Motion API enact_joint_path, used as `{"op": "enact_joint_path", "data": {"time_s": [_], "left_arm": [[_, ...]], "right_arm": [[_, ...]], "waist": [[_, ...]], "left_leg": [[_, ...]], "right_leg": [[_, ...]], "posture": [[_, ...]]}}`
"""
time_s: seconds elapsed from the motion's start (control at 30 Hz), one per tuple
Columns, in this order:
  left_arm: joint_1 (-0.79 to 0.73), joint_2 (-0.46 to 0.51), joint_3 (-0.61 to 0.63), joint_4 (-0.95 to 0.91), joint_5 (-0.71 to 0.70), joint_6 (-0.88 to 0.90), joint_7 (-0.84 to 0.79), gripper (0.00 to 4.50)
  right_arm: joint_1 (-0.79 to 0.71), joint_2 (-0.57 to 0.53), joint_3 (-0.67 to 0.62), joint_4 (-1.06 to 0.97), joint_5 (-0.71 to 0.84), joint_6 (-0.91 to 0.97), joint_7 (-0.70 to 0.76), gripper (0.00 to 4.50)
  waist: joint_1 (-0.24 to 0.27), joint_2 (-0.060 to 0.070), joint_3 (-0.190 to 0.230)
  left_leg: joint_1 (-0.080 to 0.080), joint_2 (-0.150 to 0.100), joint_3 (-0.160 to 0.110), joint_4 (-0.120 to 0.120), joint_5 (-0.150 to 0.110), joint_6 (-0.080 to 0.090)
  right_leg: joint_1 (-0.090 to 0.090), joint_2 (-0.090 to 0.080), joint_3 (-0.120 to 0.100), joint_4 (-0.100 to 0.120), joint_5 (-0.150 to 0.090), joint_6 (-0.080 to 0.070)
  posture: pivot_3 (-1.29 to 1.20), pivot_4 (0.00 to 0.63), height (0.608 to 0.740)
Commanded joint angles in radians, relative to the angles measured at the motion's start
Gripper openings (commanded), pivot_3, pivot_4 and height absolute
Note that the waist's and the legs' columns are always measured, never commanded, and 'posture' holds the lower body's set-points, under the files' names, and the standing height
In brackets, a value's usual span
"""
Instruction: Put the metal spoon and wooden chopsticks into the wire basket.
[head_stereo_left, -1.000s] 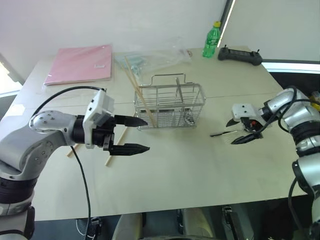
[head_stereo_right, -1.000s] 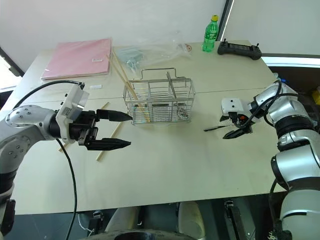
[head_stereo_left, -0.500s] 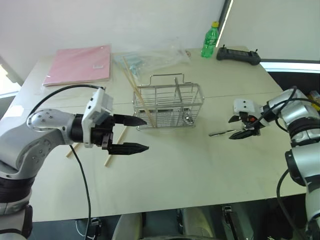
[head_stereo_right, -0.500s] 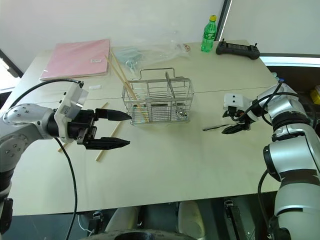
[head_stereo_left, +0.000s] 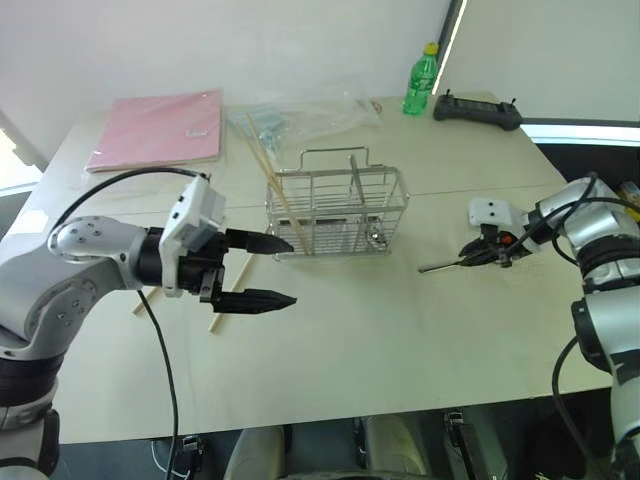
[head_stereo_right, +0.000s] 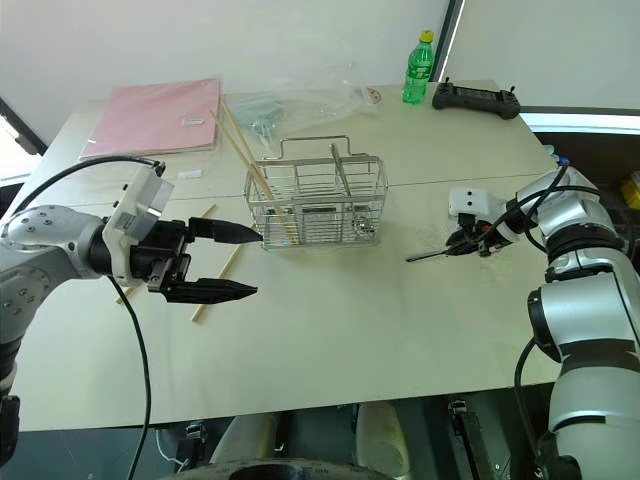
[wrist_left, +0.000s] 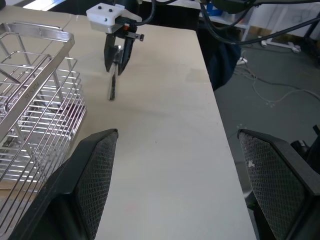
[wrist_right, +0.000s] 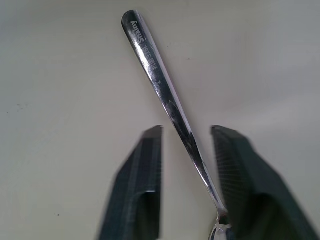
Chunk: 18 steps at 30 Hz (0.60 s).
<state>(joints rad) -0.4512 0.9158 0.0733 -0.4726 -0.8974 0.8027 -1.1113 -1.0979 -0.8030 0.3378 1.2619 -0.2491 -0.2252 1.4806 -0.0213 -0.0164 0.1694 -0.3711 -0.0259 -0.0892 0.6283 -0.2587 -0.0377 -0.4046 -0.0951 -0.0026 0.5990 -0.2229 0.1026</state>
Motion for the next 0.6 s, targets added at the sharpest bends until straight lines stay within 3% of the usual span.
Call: {"op": "enact_joint_path", "data": {"time_s": [0.03, 0.3, 0.4, 0.5, 0.6], "left_arm": [[-0.033, 0.011, 0.021, -0.008, -0.009, -0.007, -0.011, 4.04], [-0.051, 0.006, 0.014, 0.01, 0.002, -0.012, -0.019, 4.04], [-0.052, 0.003, 0.013, 0.012, 0.003, -0.013, -0.019, 4.04], [-0.051, 0.001, 0.012, 0.012, 0.004, -0.014, -0.019, 4.04], [-0.054, 0.0, 0.011, 0.015, 0.007, -0.016, -0.019, 4.04]], "right_arm": [[0.0, -0.011, -0.028, -0.008, 0.0, -0.009, -0.007, 0.1], [-0.002, -0.009, -0.039, -0.007, -0.003, 0.005, -0.022, 0.1], [-0.008, -0.007, -0.047, -0.007, 0.002, 0.012, -0.024, 0.91], [-0.008, -0.007, -0.05, -0.009, -0.008, -0.005, -0.044, 2.37], [-0.004, -0.007, -0.049, -0.005, -0.014, -0.011, -0.046, 2.37]], "waist": [[0.001, 0.0, 0.0], [0.0, 0.0, 0.0], [0.0, 0.0, 0.0], [0.0, 0.0, 0.0], [0.0, 0.0, 0.0]], "left_leg": [[0.0, 0.0, 0.0, 0.0, 0.0, 0.0], [0.0, 0.0, 0.0, 0.0, 0.0, 0.0], [0.0, 0.0, 0.0, 0.0, 0.0, 0.0], [0.0, 0.0, 0.0, 0.0, 0.0, 0.0], [0.0, 0.0, 0.0, 0.0, 0.0, 0.0]], "right_leg": [[0.0, 0.0, 0.0, 0.0, 0.0, 0.0], [0.0, 0.0, 0.0, 0.0, 0.0, 0.0], [0.0, 0.0, 0.0, 0.0, 0.0, 0.0], [0.0, 0.0, 0.0, 0.0, 0.0, 0.0], [0.0, 0.0, 0.0, 0.0, 0.0, 0.0]], "posture": [[0.0, 0.15, 0.722], [0.0, 0.15, 0.722], [0.0, 0.15, 0.722], [0.0, 0.15, 0.722], [0.0, 0.15, 0.722]]}}
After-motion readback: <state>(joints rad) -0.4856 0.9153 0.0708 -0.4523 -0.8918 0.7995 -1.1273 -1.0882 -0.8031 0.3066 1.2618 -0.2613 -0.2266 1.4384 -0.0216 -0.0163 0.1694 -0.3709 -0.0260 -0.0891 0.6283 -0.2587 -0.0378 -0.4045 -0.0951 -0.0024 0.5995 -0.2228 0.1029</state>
